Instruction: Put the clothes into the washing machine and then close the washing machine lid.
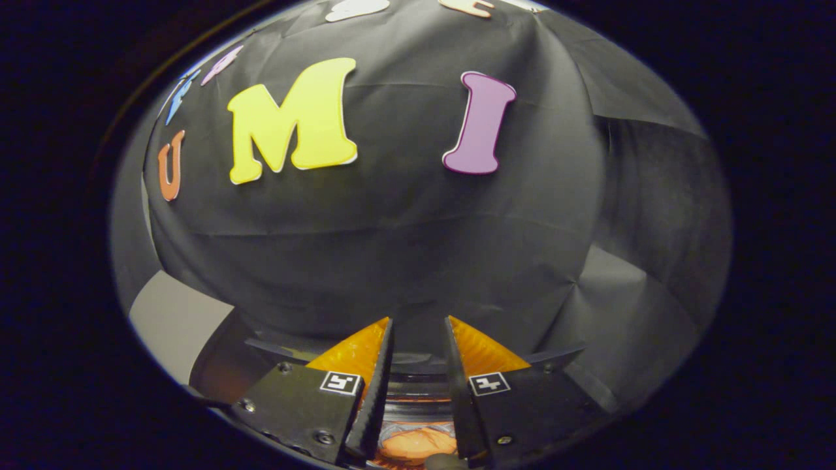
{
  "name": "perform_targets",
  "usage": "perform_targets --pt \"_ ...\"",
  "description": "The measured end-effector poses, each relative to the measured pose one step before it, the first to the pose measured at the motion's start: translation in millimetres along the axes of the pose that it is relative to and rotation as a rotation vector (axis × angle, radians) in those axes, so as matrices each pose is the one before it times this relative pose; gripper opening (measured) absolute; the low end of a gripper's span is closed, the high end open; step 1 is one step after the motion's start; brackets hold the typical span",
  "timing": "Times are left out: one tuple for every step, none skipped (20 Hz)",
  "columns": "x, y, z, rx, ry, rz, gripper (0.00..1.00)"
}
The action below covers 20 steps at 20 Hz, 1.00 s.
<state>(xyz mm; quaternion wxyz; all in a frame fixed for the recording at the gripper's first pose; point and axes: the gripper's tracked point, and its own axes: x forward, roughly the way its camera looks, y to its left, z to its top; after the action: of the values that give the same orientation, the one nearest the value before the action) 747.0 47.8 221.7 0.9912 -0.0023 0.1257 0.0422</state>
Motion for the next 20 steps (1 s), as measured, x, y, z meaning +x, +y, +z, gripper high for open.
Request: perform_targets --pt "3.53 -0.41 -3.50 0.00824 0.01389 -0.00191 0.47" --pt "3.93 0.52 -2.52 0.00980 0.00614 0.00047 0.47" --pt "4.30 0.46 -1.59 0.00620 0.00297 0.00024 0.47" --pt "1.25 0.06 -4.93 0.00340 0.01173 -0.00009 0.47" --pt "2.82 -0.21 -6.47 -0.00577 0.01817 -0.00348 0.47" --pt "3.38 -0.37 -5.91 -0.00833 0.01039 -0.00305 0.47" --pt "-0.23 0.01 1.66 -0.00667 -0.02587 0.00402 0.47" --pt "2.61 -0.63 -1.54 -0.01089 -0.00465 -0.00666 0.48" --pt "-2.19 -0.24 0.05 -0.00078 -0.02200 0.00558 0.50" --pt "3.20 -0.22 0.27 -0.00432 -0.01534 0.00589 0.51" --pt "1.15 -0.14 0.17 -0.00455 -0.01579 0.00738 0.53" --pt "-0.03 -0.01 1.08 0.00619 -0.01382 0.00511 0.53" --pt "0.39 -0.22 0.00 0.01294 -0.01485 0.00359 0.53" --pt "-0.80 0.13 0.20 0.01142 -0.01591 0.00309 0.53" --pt "-1.13 0.46 -0.01 0.00705 -0.01704 0.00075 0.54" --pt "0.00 0.36 -1.83 -0.01035 -0.01799 -0.00117 0.54" --pt "-2.40 0.55 0.04 -0.02082 -0.01661 -0.00084 0.54" --pt "-3.73 -0.07 -0.39 -0.01212 -0.01464 -0.00103 0.54" --pt "-1.32 -0.67 0.25 0.00276 -0.01185 0.00123 0.54" --pt "1.24 0.50 -0.12 0.01171 -0.00704 0.00106 0.54"
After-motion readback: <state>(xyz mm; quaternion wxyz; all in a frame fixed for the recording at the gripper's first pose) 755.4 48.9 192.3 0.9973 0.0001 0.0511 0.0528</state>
